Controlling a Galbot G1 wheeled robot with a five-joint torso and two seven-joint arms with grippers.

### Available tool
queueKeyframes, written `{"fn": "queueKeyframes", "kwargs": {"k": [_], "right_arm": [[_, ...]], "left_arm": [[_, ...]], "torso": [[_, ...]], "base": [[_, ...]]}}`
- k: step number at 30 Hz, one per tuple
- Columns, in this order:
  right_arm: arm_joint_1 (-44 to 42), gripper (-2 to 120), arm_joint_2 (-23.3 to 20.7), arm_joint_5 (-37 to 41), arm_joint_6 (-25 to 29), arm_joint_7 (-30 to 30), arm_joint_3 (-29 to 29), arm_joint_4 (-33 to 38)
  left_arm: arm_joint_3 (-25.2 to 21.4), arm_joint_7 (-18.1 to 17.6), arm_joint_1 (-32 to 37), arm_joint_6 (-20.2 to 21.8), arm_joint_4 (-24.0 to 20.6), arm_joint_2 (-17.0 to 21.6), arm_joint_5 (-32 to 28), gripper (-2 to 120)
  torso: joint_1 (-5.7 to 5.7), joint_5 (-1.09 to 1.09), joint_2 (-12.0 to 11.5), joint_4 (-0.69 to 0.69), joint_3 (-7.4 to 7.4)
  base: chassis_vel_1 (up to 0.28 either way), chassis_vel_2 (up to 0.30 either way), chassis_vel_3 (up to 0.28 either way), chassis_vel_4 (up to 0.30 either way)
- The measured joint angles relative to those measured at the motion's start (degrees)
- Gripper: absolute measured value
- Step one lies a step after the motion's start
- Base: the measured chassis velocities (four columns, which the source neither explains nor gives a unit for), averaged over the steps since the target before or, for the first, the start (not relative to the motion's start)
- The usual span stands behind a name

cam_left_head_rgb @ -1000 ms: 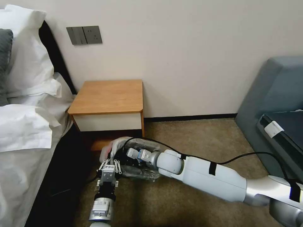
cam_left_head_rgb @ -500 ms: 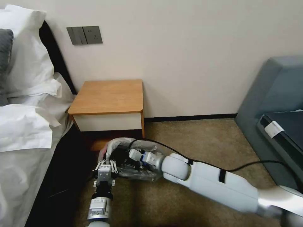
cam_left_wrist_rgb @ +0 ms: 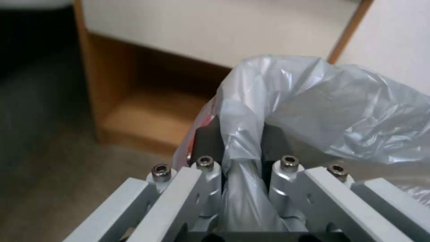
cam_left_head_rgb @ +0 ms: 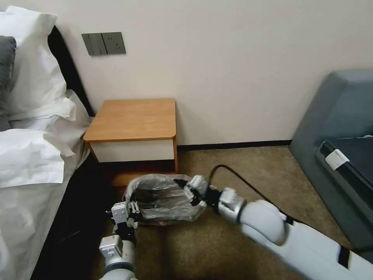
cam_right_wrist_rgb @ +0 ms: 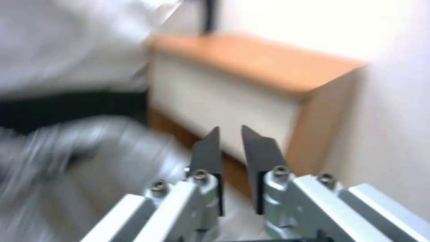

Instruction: Pick up the garbage bag from the table and place it over the trash can.

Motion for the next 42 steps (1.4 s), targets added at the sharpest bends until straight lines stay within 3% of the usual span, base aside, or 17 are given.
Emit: {"fn": "queueKeyframes", "kwargs": {"k": [1,2,5,9,21,25,33,39,42], "right_arm": [[-2.2,20,1.5,1.7,0.0,0.7,3.6,1.1],[-2.2,20,1.5,1.7,0.0,0.7,3.6,1.1],[-8.9,35,5.4,6.2,0.1,2.0,13.3,3.4],[-11.9,48,7.2,7.7,0.5,2.1,17.6,3.9],[-15.5,93,10.9,8.3,0.3,1.7,20.8,4.2],[-15.7,99,11.2,7.9,0.3,1.5,20.8,4.2],[-15.7,100,11.4,7.6,0.3,1.1,20.5,4.1],[-15.6,100,11.7,7.0,0.4,0.7,20.1,3.9],[-15.7,100,11.7,6.7,0.4,0.5,19.9,3.8]], "left_arm": [[-0.2,0.0,-0.2,1.3,-0.3,0.1,-2.0,10],[-0.2,0.0,-0.2,1.3,-0.3,0.1,-2.0,10],[-0.9,1.0,-0.5,4.1,0.1,0.6,-6.5,10],[-1.0,2.3,-1.2,5.0,2.0,0.7,-9.1,10],[-0.8,5.7,-2.5,2.8,7.8,0.4,-7.3,10],[-0.9,6.0,-2.3,2.7,8.2,0.5,-7.2,10],[-0.8,6.3,-1.8,1.4,9.4,0.3,-6.9,36],[-0.7,6.0,-1.5,0.4,9.7,0.0,-6.7,64],[-0.7,5.8,-1.3,0.0,9.7,0.0,-6.4,70]], "torso": [[0.00,0.01,0.0,0.00,0.00],[0.00,0.01,0.0,0.00,0.00],[0.00,0.00,0.0,-0.02,0.00],[0.00,0.00,0.0,-0.02,0.00],[0.00,0.00,0.0,-0.01,0.00],[0.00,0.00,0.0,0.00,0.00],[0.00,0.00,0.0,0.00,0.00],[0.00,0.00,0.0,-0.01,0.00],[0.00,0.00,0.0,-0.01,0.00]], "base": [[0.000,0.000,0.000,0.000],[0.000,0.000,0.000,0.000],[0.000,0.000,0.000,0.000],[0.000,0.000,0.000,0.000],[0.000,0.000,0.000,0.000],[0.000,0.000,0.000,0.000],[0.000,0.000,0.000,0.000],[0.000,0.000,0.000,0.000],[0.000,0.000,0.000,0.000]]}}
